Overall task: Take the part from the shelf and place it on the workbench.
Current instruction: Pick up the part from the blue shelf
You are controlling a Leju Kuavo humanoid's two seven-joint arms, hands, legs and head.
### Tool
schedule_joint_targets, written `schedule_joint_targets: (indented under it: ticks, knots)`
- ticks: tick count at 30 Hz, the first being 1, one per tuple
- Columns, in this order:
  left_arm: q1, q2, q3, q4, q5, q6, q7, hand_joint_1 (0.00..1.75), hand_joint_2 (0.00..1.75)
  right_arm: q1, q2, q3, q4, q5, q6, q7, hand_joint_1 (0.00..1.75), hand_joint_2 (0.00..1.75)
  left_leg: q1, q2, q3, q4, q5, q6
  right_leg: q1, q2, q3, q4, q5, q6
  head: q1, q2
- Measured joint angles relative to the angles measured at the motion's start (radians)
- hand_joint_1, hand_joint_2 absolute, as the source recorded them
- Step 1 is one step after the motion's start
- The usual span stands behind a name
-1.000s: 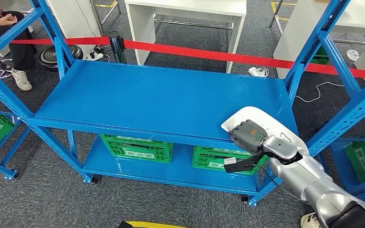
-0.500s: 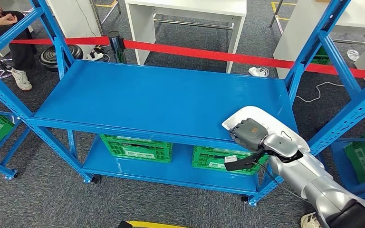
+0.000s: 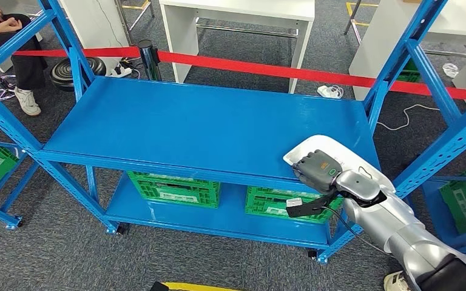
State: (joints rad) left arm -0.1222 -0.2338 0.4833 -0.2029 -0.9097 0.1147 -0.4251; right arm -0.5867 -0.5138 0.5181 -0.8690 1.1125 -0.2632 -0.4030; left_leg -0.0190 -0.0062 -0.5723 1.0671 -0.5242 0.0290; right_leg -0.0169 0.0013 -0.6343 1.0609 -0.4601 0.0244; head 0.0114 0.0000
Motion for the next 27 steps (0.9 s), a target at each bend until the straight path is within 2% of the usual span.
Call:
schedule_joint_targets:
  ticks: [12, 27]
  knots:
    - [-0.001, -0.002, 0.001, 0.000, 0.005, 0.007, 0.007, 0.00, 1.75, -0.086, -0.046, -0.031, -0.084, -0.041, 0.066, -0.005, 1.75, 1.75, 0.000, 0.000, 0.000, 0.000, 0.000, 0.000, 0.000, 0.000, 0.000, 0.000, 0.000, 0.000, 0.000, 0.000]
    - [-0.003, -0.008, 0.002, 0.000, 0.005, 0.009, 0.018, 0.00, 1.75, -0.278, -0.117, -0.031, -0.160, -0.080, 0.199, -0.019, 1.75, 1.75, 0.000, 0.000, -0.001, 0.000, 0.000, 0.000, 0.000, 0.000, -0.001, 0.000, 0.000, 0.000, 0.000, 0.000]
